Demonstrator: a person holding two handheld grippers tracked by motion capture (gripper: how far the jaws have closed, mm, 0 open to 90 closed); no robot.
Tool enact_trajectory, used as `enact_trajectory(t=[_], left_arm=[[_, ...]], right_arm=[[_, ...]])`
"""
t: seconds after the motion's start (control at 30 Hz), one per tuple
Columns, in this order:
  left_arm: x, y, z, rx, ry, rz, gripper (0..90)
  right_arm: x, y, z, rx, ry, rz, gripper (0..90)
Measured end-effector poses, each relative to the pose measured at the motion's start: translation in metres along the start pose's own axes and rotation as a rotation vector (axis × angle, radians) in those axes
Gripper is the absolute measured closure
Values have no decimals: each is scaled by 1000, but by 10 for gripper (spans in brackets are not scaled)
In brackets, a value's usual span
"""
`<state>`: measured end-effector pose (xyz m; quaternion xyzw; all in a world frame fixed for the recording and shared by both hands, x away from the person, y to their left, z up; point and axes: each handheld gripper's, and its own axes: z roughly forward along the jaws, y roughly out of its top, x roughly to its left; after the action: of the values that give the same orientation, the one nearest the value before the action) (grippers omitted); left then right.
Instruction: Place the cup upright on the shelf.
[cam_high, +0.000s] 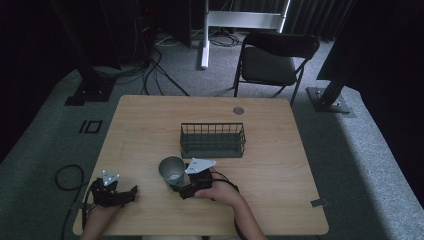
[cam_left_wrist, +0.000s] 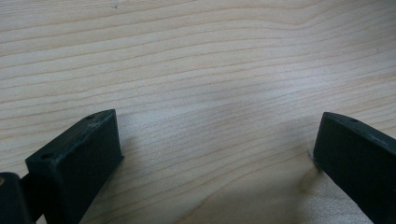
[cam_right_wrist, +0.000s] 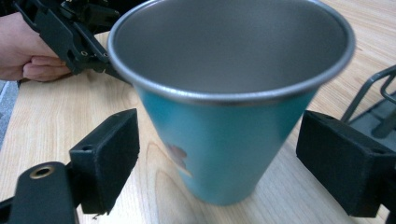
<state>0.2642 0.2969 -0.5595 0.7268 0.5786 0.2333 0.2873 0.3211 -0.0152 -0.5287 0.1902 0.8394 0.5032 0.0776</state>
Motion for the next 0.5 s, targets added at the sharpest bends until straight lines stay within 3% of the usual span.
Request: enact_trajectory(t=[0.3,0.5], left_arm=[[0,0,0,0,0,0,15],[0,0,0,0,0,0,14]], right_arm=[[2,5,10,-33,-4,1,137],[3,7,13,-44,-4,26,157]])
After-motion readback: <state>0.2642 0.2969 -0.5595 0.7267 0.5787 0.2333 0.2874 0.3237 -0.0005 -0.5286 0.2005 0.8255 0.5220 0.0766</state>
